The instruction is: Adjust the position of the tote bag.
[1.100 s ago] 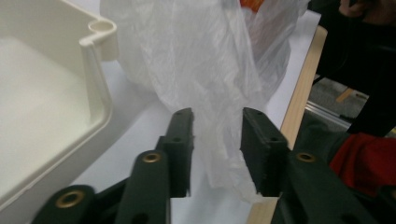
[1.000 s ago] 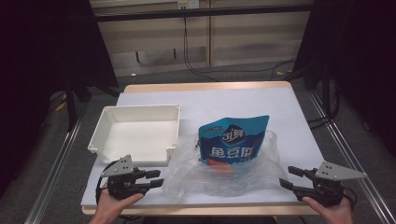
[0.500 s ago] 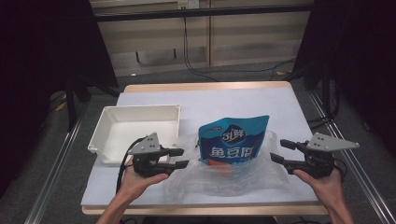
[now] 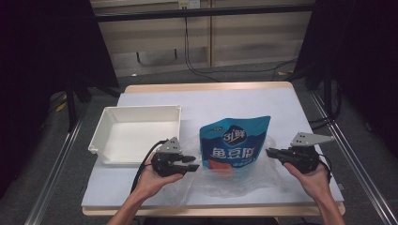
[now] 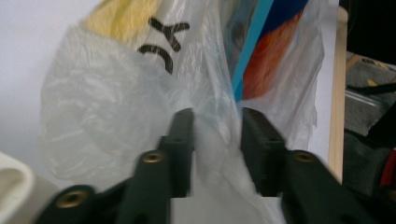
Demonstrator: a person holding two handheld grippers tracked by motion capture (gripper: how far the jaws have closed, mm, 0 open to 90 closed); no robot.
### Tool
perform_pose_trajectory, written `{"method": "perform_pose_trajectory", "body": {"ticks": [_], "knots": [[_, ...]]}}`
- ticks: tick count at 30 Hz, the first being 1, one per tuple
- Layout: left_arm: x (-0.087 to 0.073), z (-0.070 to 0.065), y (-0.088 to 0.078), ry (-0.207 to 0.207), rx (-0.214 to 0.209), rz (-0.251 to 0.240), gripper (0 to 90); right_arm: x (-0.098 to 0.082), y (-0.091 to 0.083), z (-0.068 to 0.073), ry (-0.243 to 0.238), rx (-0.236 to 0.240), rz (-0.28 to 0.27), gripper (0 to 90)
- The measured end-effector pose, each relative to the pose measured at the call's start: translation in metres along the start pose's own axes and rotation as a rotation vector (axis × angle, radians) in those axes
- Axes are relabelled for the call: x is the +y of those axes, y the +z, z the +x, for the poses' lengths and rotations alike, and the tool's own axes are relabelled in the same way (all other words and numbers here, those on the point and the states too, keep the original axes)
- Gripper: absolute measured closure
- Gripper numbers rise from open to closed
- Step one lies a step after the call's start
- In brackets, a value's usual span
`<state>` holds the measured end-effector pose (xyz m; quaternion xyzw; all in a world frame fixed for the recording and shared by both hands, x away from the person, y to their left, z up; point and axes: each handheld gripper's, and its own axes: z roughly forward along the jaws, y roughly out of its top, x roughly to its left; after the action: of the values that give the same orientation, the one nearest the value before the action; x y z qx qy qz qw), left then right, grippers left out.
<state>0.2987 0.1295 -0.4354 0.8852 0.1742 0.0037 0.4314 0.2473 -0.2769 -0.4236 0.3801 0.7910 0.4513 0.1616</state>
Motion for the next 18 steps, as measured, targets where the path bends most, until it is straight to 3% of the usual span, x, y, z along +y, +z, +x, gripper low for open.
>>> {"method": "perform_pose_trajectory", "body": {"ticks": [1,5,7,8,12,18], "knots": [[0.0,0.0,0.002,0.007,-0.003,0.026,72.3,-0.001,0.0,-0.003,0.009,-0.007,0.001,90.0],[-0.006,0.001,0.007,-0.004,-0.017,0.025,85.0,-0.01,0.003,-0.017,0.043,-0.057,0.023,90.0],[-0.008,0.003,0.005,-0.012,-0.006,0.04,89.2,-0.016,0.006,-0.022,0.066,-0.058,0.035,90.0],[-0.008,0.005,0.005,-0.014,0.017,0.059,89.8,-0.018,0.008,-0.023,0.073,-0.06,0.039,90.0],[-0.015,0.013,0.007,-0.055,0.059,0.056,90.0,-0.021,0.021,-0.023,0.071,-0.062,0.069,90.0],[-0.024,0.014,0.011,-0.059,0.056,0.126,90.0,-0.026,0.038,-0.022,0.044,-0.055,0.136,90.0]]}}
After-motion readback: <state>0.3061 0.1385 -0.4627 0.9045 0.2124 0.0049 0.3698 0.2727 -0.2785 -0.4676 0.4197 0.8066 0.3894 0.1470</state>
